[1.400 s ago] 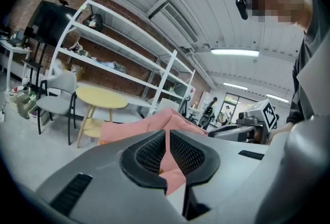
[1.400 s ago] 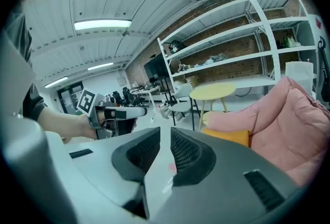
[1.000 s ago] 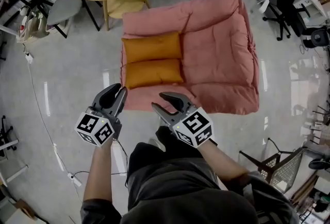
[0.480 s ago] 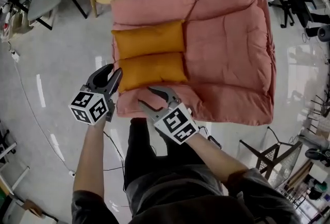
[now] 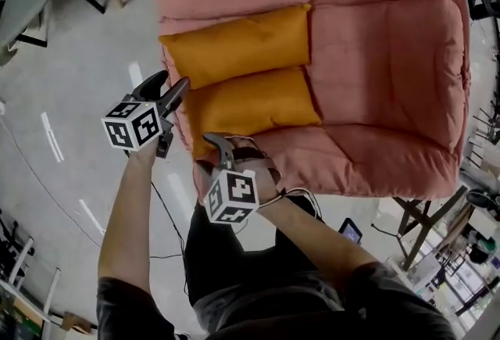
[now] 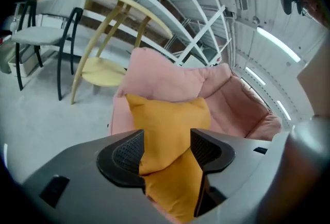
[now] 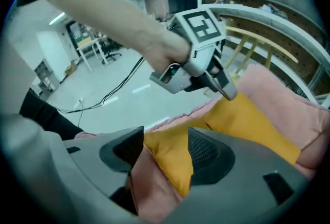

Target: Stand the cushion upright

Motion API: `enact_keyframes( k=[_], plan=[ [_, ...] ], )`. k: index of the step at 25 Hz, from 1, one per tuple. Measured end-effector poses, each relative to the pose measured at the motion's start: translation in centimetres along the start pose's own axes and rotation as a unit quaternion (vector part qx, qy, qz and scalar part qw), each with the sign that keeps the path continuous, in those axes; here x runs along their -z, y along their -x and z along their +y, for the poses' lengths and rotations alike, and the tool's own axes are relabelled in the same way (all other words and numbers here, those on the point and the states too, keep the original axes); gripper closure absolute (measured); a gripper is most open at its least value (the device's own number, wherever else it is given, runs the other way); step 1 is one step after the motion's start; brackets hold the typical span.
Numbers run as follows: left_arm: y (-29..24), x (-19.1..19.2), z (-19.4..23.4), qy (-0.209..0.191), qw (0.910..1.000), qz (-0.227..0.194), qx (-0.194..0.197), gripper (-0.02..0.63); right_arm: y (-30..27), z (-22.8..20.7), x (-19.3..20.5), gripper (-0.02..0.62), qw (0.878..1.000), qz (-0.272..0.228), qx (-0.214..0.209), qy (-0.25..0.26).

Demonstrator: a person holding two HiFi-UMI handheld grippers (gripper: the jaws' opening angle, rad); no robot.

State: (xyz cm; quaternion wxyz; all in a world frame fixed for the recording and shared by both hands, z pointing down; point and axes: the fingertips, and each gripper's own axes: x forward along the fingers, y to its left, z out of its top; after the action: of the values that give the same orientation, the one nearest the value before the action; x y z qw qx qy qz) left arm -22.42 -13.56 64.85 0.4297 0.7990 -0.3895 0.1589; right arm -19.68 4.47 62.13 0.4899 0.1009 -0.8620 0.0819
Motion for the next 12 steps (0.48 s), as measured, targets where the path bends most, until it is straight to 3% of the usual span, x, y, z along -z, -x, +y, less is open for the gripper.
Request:
enact_keyframes(
  k=[5, 7, 10, 12],
  plan=[
    [-4.2, 0.4, 3.9, 0.022, 0.9989, 0.015, 0.039, 0.282, -5.8, 0.4, 1.0, 0.334, 0.997, 0.066, 0.001, 0.043],
    [-5.4, 0.5, 4.6, 0.034, 0.9976, 0.014, 0.059, 0.272, -7.5, 0.9, 2.2, 0.327, 0.991, 0.103, 0.003, 0.084],
    [-6.7, 1.1, 4.5, 0.07, 0.99, 0.018, 0.121, 0.272, -9.4, 0.6, 3.7, 0.327, 0.979, 0.153, 0.024, 0.13],
    [-7.3, 1.3, 4.3, 0.092, 0.9824, 0.02, 0.161, 0.273, -10.2, -0.5, 3.7, 0.332, 0.98, 0.151, 0.046, 0.118]
  ],
)
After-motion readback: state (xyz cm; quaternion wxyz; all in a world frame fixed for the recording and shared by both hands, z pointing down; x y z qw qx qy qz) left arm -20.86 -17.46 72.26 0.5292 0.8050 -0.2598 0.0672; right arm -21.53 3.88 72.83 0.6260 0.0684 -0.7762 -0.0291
